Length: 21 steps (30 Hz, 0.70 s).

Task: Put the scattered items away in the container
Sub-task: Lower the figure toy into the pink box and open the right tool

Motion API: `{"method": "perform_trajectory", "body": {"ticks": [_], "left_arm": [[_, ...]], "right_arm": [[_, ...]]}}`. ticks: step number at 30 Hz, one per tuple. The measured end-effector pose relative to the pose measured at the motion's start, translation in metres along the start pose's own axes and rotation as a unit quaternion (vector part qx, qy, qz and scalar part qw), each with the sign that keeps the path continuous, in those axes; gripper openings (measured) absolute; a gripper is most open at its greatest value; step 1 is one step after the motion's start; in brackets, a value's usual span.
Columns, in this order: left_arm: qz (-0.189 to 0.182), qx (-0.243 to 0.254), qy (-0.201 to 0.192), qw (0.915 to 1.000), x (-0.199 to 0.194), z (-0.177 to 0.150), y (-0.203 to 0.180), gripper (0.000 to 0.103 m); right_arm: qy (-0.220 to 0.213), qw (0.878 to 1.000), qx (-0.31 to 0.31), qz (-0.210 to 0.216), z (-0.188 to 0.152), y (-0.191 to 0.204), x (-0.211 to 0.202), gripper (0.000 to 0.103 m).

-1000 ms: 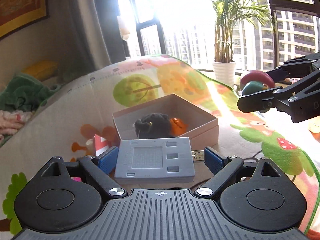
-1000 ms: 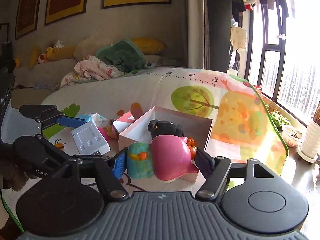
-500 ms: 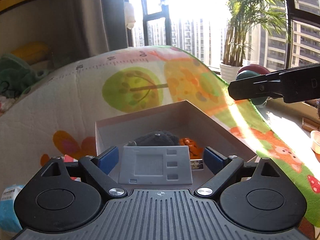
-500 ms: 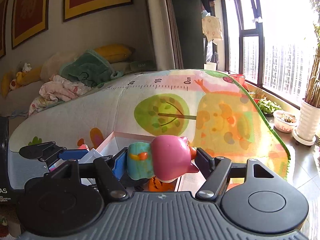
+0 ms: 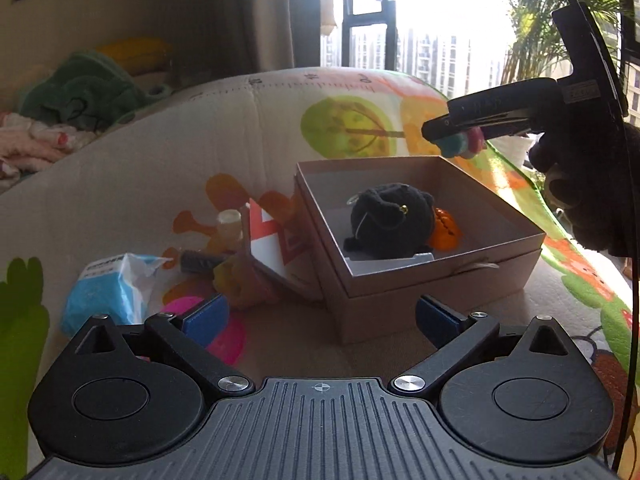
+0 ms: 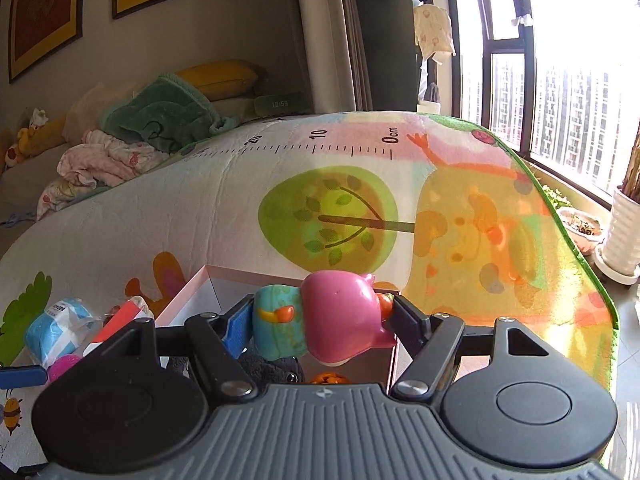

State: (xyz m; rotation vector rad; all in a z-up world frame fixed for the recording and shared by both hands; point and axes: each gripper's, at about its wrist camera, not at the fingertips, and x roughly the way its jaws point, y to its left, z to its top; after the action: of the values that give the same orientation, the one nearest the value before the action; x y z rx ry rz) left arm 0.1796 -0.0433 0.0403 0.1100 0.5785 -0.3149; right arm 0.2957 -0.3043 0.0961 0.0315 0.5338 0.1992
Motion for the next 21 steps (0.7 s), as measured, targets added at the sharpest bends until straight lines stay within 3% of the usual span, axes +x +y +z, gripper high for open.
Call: {"method": "perform_trajectory", "body": {"ticks": [1,2,8,11,16,18,20,21], "left_arm": [[0.007,-0.003,0.005,1.0,-0.003,-0.005,0.006,0.102],[0.016,-0.009,0.01,0.9998,-0.007,-0.011,0.013,0.102],[0.064,-0.055,0.028,0.996,-0.023,-0.041,0.052,0.103],[0.093,-0.075,0.036,0.9922,-0.029,-0.052,0.065,0.103],[0.106,-0.096,0.03,0.9893,-0.044,-0.069,0.077,0.103],[0.11,-0.1,0.026,0.9886,-0.046,-0.076,0.078,0.103],[0.107,-0.107,0.022,0.9882,-0.049,-0.08,0.079,0.103],[0.106,-0.109,0.013,0.9882,-0.051,-0.08,0.079,0.103]], "right_arm": [[0.001,1.0,0.006,0.002,0.004,-0.001,0.004,0.084],[0.0,1.0,0.015,0.003,0.009,-0.002,0.007,0.086],[-0.013,0.999,0.038,0.0,0.019,0.003,-0.01,0.086],[-0.013,1.0,0.012,-0.002,0.014,0.024,-0.022,0.086],[-0.009,0.999,-0.05,0.013,0.006,0.074,-0.031,0.085],[0.0,0.997,-0.079,0.018,0.002,0.102,-0.028,0.078],[0.016,0.994,-0.108,0.026,-0.004,0.128,-0.021,0.061],[0.027,0.992,-0.119,0.032,-0.007,0.141,-0.016,0.057]]}}
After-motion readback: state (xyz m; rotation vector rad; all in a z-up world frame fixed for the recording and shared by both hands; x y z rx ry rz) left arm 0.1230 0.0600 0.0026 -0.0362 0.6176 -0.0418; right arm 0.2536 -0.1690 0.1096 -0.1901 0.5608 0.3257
